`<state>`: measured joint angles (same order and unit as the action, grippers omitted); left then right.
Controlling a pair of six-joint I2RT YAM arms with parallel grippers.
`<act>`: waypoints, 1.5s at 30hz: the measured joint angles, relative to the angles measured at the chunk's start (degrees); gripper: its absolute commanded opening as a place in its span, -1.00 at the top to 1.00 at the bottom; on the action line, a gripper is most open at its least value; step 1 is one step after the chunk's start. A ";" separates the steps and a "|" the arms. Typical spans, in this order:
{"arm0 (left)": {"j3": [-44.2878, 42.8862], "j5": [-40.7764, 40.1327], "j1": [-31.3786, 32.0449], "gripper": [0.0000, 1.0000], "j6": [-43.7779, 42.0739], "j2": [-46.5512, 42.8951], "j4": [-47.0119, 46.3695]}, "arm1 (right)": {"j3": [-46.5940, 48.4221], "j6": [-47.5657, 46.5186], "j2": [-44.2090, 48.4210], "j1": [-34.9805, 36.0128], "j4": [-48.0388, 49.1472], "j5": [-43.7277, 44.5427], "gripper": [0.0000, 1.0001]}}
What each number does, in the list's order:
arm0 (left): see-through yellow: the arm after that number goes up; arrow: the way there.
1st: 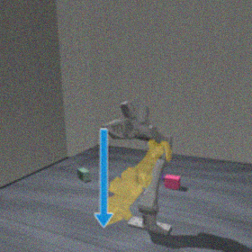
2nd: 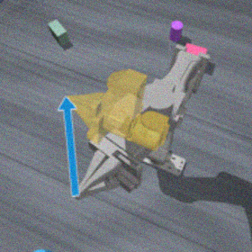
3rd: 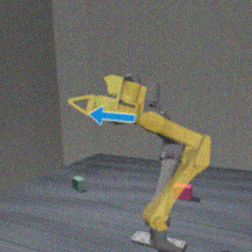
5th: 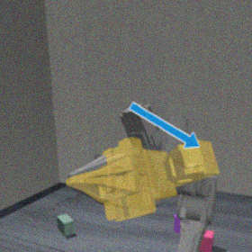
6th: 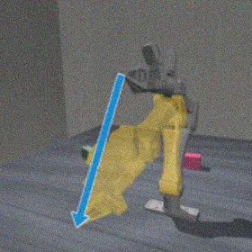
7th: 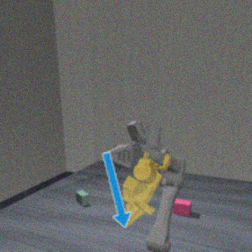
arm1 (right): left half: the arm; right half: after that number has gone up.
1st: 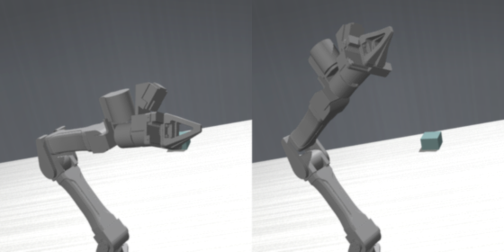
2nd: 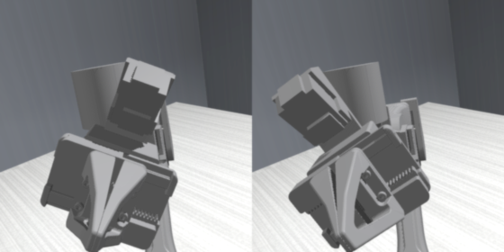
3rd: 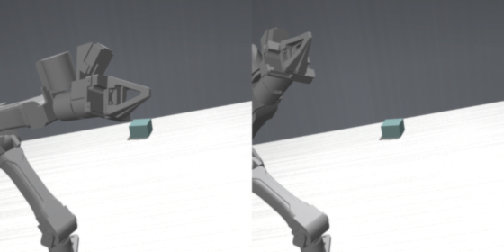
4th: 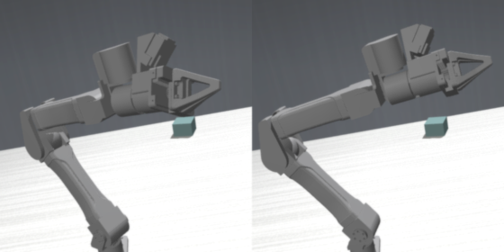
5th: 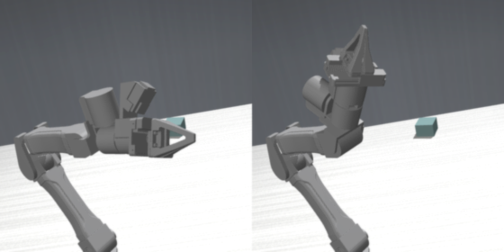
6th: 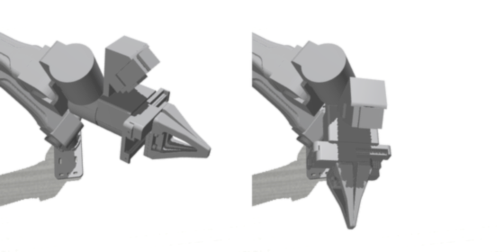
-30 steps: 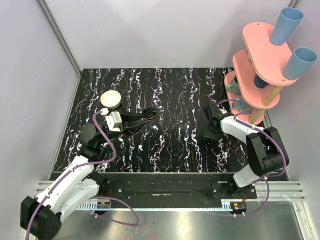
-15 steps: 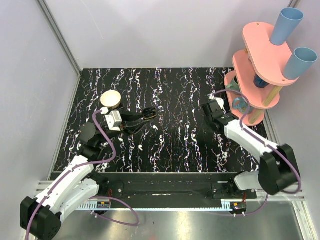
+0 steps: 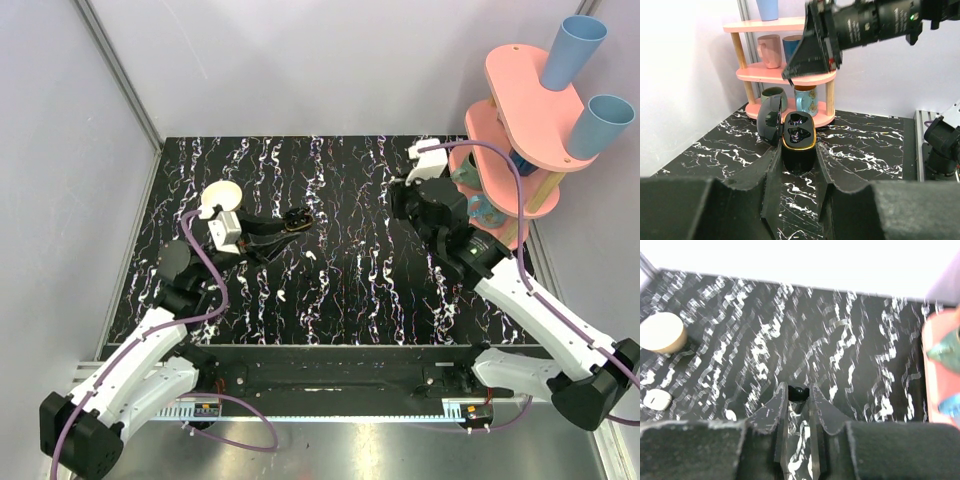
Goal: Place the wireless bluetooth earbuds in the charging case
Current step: Insert the right earbud into the right side groove of the charging case.
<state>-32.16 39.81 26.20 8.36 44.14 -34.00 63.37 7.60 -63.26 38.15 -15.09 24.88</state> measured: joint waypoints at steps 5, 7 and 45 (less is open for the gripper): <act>-1.14 -0.22 0.00 1.00 1.99 1.36 0.83 | 4.68 -6.80 -0.11 3.98 6.43 -2.25 0.92; -1.44 -0.50 0.00 1.00 2.62 1.86 1.11 | 6.91 -8.26 -0.50 5.07 7.56 -4.15 0.92; -7.15 -19.15 7.26 1.00 5.18 5.97 3.58 | 9.55 -22.58 -6.67 22.40 22.73 -11.13 1.00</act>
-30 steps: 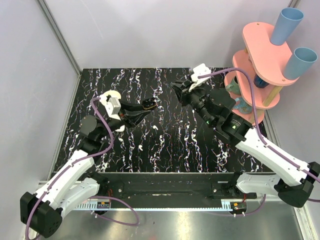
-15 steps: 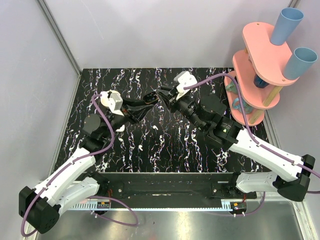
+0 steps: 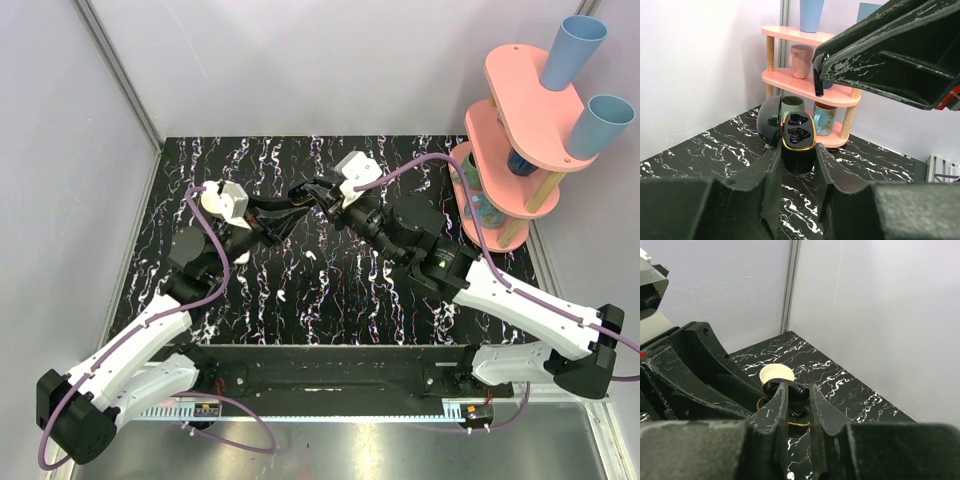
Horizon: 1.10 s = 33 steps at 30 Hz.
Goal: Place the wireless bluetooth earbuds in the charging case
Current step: Insert the right earbud into the right side groove of the charging case.
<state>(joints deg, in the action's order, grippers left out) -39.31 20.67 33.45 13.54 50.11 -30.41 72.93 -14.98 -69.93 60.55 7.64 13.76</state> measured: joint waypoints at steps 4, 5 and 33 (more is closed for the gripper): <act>0.00 -0.20 0.31 1.00 0.00 0.02 -0.02 | -0.15 -0.42 -0.55 0.04 0.13 0.13 1.00; 0.00 -0.24 0.39 1.00 0.00 0.02 -0.07 | -0.24 -0.44 -0.63 0.04 0.09 0.15 1.00; 0.46 -0.94 0.83 1.00 0.00 -0.57 -1.53 | -0.94 -1.73 -2.47 0.26 1.11 3.32 1.00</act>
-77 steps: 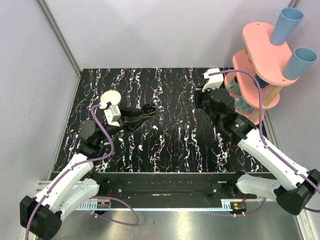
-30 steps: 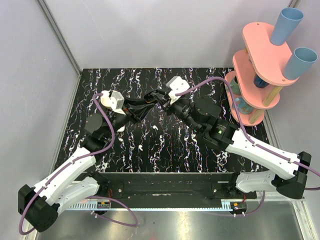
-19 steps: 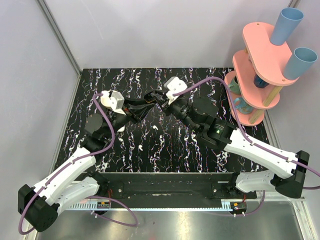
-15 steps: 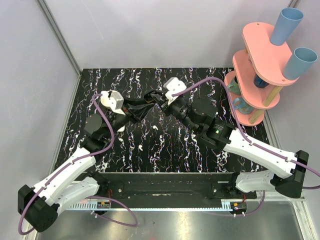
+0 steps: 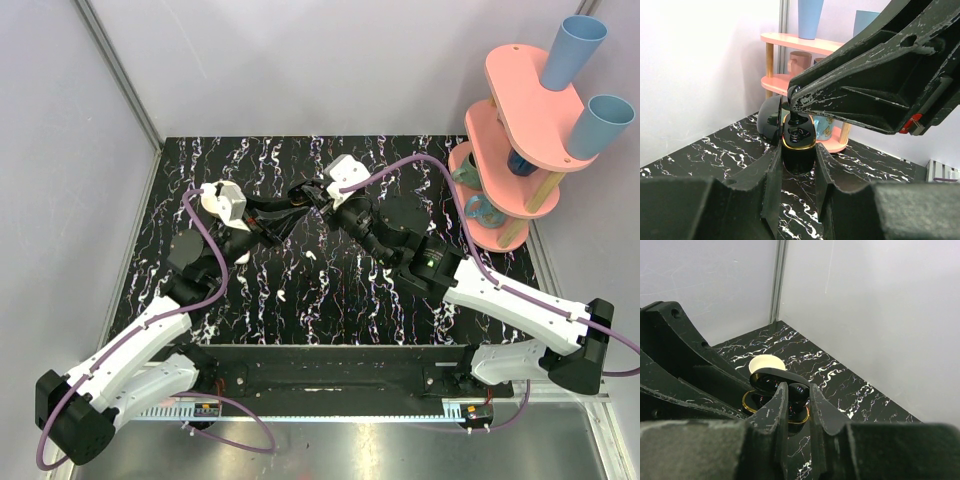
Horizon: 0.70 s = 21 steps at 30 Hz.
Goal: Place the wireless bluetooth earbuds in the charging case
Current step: Insert the right earbud into the right side groove of the charging case.
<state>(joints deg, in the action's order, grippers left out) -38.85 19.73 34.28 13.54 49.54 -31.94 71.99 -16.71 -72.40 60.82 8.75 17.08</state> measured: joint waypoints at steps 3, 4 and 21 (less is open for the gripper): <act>0.00 0.00 0.00 1.00 0.00 0.00 -0.09 | 0.00 0.00 0.00 0.00 0.02 0.02 1.00; 0.00 0.00 0.00 1.00 0.00 0.00 -0.09 | 0.00 -0.02 0.00 0.00 0.02 0.00 1.00; 0.00 -0.11 0.00 1.00 -0.02 0.00 -0.24 | -0.02 -0.52 0.33 -0.02 -1.14 -1.27 0.86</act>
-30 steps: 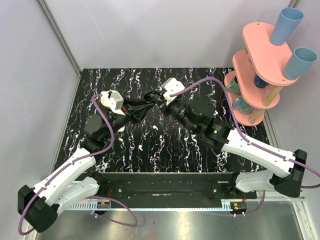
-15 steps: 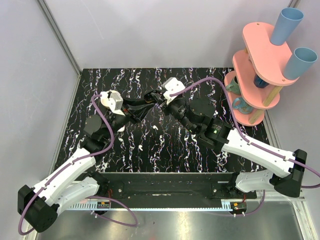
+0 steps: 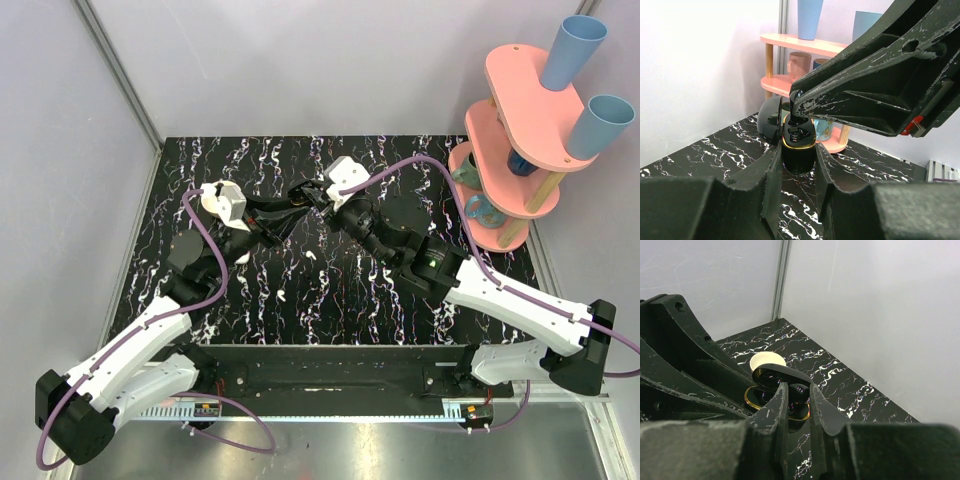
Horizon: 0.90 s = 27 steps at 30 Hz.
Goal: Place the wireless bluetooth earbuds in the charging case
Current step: Insert the right earbud into the right side groove of the charging case.
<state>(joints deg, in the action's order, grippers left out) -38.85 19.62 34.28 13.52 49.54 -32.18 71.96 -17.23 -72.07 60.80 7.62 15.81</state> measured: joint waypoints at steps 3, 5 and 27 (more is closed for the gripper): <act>0.00 -0.04 0.09 1.00 0.00 0.00 -0.07 | 0.00 -0.09 0.22 0.00 -0.37 -0.24 0.71; 0.00 -0.07 0.13 1.00 0.00 0.00 -0.09 | 0.00 -0.11 0.28 0.00 -0.55 -0.31 0.59; 0.00 -0.44 0.17 1.00 0.00 0.00 -1.55 | -0.02 1.38 1.55 0.00 -0.94 -1.53 -0.46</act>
<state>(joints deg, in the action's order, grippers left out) -38.85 19.18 34.46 13.52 49.54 -33.74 71.94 -15.86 -70.52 60.80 6.68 14.28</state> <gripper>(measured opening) 0.309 0.696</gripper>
